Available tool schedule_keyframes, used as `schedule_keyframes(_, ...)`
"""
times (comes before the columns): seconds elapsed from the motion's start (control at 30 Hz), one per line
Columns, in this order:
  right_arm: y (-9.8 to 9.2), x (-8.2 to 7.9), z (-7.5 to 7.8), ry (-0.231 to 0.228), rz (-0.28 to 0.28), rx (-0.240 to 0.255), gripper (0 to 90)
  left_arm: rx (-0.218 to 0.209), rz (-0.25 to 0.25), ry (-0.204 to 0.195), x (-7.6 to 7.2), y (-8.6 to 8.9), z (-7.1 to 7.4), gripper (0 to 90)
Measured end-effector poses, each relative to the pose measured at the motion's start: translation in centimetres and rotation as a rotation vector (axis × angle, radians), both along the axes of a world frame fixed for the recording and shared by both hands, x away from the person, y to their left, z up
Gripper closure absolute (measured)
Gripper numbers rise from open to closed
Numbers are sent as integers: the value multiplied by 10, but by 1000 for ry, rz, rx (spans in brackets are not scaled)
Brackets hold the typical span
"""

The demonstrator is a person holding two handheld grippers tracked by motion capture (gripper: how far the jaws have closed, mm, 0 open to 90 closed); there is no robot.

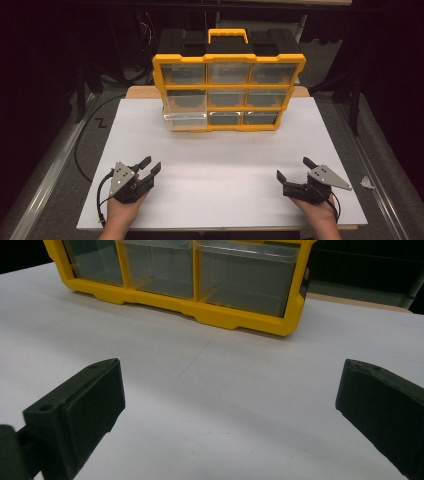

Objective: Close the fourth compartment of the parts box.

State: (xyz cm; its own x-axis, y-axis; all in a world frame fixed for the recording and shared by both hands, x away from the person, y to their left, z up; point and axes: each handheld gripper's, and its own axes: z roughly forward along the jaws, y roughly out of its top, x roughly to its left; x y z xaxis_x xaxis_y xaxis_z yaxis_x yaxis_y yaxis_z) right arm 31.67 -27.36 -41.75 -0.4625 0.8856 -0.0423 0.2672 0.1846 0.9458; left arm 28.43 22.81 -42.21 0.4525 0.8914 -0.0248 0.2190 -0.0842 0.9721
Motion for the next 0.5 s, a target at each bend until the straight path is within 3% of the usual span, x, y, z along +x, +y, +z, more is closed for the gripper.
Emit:
schedule_keyframes(0.27, 0, 0, 0, -5, 4, -7, 8, -24, 12, 2, 2, -1, 1, 749)
schedule_keyframes(0.5, 0, 1, 0, -9, 1, -8, 8, -9, 15, 11, 2, -2, 0, 840)
